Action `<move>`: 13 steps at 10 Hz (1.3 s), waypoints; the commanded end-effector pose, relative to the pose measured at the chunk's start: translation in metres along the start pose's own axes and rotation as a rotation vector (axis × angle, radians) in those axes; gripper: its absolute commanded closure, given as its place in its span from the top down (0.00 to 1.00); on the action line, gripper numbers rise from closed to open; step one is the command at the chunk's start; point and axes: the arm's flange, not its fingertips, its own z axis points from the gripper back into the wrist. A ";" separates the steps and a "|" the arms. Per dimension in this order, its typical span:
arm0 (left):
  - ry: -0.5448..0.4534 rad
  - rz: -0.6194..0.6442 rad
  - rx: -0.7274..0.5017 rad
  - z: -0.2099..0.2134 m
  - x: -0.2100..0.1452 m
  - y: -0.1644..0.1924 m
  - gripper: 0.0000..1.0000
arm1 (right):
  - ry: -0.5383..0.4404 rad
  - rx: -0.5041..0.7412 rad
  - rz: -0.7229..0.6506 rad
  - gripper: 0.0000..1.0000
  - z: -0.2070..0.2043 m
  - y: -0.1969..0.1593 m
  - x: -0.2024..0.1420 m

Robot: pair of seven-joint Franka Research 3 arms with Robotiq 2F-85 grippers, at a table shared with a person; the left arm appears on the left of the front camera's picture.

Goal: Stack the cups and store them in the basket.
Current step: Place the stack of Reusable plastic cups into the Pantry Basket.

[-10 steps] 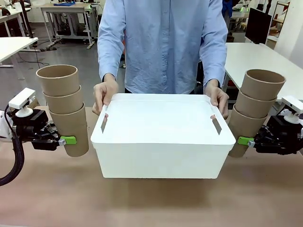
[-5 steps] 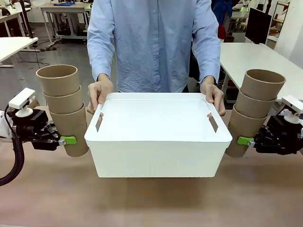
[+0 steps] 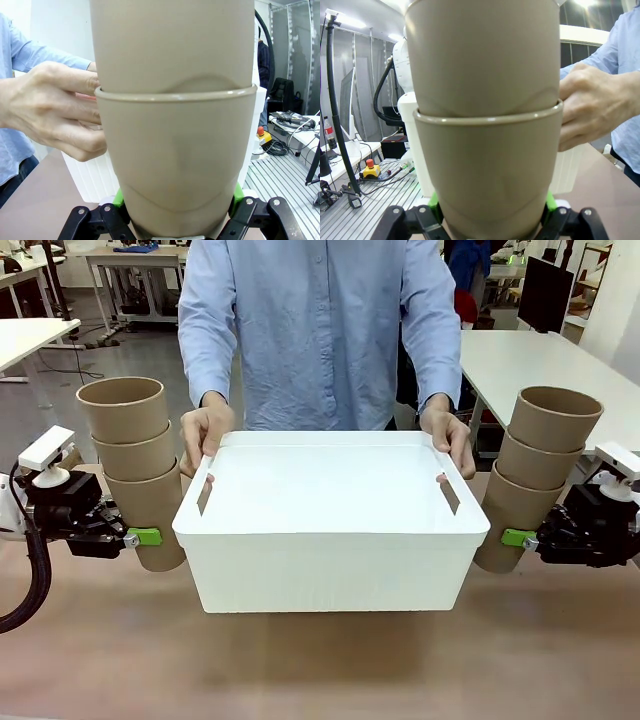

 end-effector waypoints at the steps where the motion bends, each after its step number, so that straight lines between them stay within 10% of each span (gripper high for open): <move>1: -0.008 -0.002 -0.002 0.000 0.005 -0.001 0.84 | -0.003 0.004 0.003 0.85 0.000 0.001 0.006; 13: -0.008 -0.002 -0.002 0.000 0.005 -0.001 0.84 | -0.003 0.004 0.003 0.85 0.000 0.001 0.006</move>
